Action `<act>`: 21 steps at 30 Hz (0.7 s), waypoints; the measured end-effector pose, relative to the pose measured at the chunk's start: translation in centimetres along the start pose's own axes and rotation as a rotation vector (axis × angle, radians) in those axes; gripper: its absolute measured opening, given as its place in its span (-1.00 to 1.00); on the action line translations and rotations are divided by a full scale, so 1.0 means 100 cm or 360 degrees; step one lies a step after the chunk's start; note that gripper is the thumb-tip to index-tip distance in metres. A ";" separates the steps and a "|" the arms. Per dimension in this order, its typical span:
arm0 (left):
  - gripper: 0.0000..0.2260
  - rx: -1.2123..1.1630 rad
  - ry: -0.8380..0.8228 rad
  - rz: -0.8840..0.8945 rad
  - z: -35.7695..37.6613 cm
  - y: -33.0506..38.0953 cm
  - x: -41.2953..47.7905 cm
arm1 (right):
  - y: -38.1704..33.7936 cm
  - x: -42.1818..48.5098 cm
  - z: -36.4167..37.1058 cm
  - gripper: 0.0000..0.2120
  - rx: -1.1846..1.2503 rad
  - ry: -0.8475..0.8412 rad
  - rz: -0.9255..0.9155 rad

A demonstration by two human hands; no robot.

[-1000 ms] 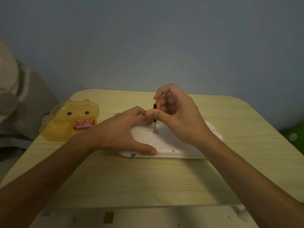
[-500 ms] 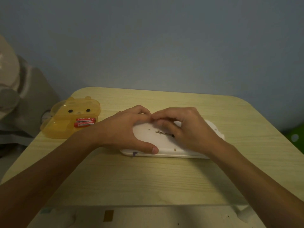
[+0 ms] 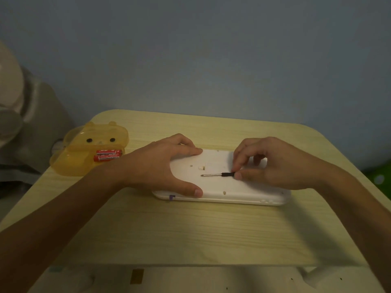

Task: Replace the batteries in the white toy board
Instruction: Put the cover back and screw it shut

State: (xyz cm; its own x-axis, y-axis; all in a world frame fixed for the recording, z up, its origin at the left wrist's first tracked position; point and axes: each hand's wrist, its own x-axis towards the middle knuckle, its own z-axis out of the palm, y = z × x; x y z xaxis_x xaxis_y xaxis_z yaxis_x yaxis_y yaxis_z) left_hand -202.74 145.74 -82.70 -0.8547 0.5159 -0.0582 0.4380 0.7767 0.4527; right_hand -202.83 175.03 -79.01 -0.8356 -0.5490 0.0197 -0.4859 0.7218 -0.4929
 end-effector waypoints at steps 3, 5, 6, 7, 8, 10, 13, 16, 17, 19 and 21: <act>-0.01 0.0012 -0.0006 -0.0007 -0.001 0.001 0.000 | 0.000 0.000 0.000 -0.91 0.0120 0.0058 0.0000; -0.01 0.0015 -0.0012 -0.0013 -0.001 0.003 0.000 | -0.002 0.000 -0.002 -0.93 0.0321 0.0164 -0.0011; 0.00 0.0015 -0.0014 -0.0016 -0.002 0.003 -0.001 | -0.004 0.001 -0.003 -0.94 0.0434 0.0233 -0.0024; 0.00 0.0012 -0.0013 -0.0017 -0.002 0.003 -0.001 | -0.005 0.001 -0.003 -0.96 0.0513 0.0308 -0.0045; 0.00 0.0007 -0.0011 -0.0015 -0.002 0.003 -0.001 | -0.006 0.003 -0.003 -0.97 0.0541 0.0379 -0.0070; 0.00 -0.0003 -0.0006 -0.0013 -0.001 0.003 -0.001 | -0.008 0.005 -0.001 -0.97 0.0503 0.0461 -0.0111; 0.00 -0.0002 -0.0009 -0.0016 -0.002 0.003 -0.001 | -0.010 0.007 0.000 -0.97 0.0430 0.0471 -0.0119; 0.00 0.0011 -0.0015 -0.0017 -0.002 0.003 -0.001 | -0.011 0.007 0.002 -0.96 0.0395 0.0455 -0.0096; 0.00 0.0014 -0.0014 -0.0018 -0.002 0.003 -0.001 | -0.011 0.007 0.002 -0.96 0.0382 0.0452 -0.0086; 0.00 0.0016 -0.0016 -0.0023 -0.002 0.003 -0.001 | -0.011 0.006 0.002 -0.95 0.0343 0.0434 -0.0064; -0.01 0.0013 -0.0020 -0.0022 -0.002 0.004 0.000 | -0.013 0.006 0.003 -0.95 0.0290 0.0416 -0.0058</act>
State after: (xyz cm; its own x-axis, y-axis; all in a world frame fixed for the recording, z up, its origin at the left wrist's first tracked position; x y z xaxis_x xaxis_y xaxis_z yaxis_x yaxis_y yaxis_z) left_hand -202.58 145.98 -82.37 -0.8571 0.5096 -0.0754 0.4286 0.7865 0.4447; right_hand -202.64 173.68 -78.63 -0.8674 -0.4294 0.2517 -0.4828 0.6033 -0.6347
